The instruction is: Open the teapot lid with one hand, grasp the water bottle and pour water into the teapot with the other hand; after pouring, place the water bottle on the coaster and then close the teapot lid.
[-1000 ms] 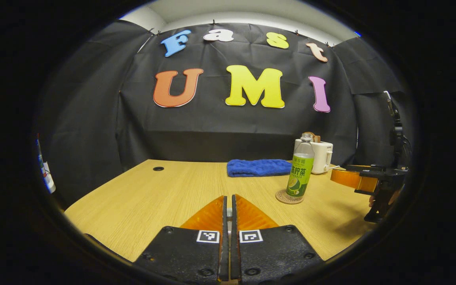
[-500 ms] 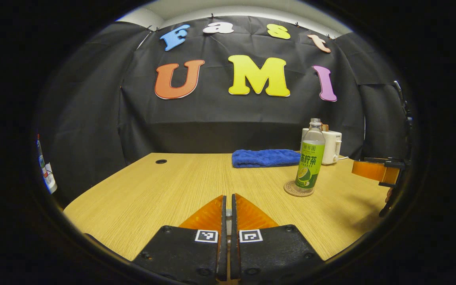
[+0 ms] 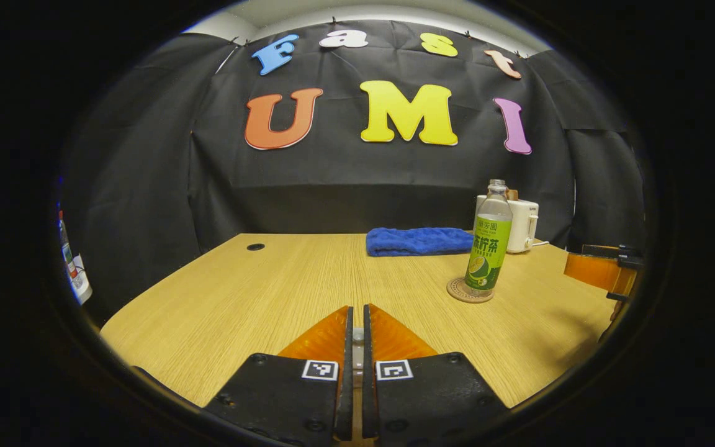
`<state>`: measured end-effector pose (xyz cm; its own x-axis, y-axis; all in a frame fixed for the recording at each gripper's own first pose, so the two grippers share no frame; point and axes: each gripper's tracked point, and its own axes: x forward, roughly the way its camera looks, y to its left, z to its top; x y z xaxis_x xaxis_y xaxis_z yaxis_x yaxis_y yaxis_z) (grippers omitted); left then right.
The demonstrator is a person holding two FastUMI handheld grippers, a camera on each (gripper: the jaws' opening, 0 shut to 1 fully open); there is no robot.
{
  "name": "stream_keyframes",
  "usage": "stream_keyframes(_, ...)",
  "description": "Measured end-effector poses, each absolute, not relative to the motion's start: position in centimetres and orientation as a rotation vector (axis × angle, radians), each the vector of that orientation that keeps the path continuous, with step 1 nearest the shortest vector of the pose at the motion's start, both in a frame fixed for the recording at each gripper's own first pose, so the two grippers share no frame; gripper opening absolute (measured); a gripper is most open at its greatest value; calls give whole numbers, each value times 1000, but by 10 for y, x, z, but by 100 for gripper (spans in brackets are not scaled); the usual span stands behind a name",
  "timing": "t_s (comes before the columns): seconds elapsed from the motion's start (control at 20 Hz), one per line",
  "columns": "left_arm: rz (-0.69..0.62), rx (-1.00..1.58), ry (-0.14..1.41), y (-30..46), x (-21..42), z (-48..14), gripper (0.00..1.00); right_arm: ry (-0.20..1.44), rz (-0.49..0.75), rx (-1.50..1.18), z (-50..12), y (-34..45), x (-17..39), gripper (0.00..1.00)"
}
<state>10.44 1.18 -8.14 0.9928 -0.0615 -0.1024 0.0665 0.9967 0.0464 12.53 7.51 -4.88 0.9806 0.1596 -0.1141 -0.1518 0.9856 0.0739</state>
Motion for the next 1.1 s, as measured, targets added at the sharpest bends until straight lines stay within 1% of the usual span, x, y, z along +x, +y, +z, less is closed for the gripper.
stream_keyframes(0.25,-82,27,47,4,83,-50,11,86,160,21,-34,83,105,95)
stream_keyframes(0.35,-93,31,13,0,70,-33,15,76,163,11,-28,86,95,94)
stream_keyframes(0.45,-101,33,-11,-5,59,-20,21,65,162,9,-21,87,86,94)
stream_keyframes(0.5,-95,28,-22,-5,52,-13,34,59,160,10,-17,89,81,94)
stream_keyframes(0.6,-91,8,-55,-5,39,3,41,49,158,8,-8,89,71,94)
stream_keyframes(0.75,-122,-20,-82,-14,21,20,47,29,152,-7,5,87,56,94)
stream_keyframes(0.8,-127,-24,-94,-16,15,25,52,22,150,-13,8,86,52,94)
stream_keyframes(0.85,-135,-26,-101,-18,11,30,55,15,143,-17,12,85,49,94)
stream_keyframes(0.95,-151,-9,-87,-27,1,30,65,9,136,-19,17,85,43,95)
stream_keyframes(1.0,-150,7,-96,-29,-4,34,76,6,137,-14,20,86,40,95)
stream_keyframes(1.05,-156,23,-108,-32,-9,40,80,3,140,-9,23,88,36,95)
stream_keyframes(1.1,-162,37,-120,-37,-14,43,81,2,139,-5,26,89,33,95)
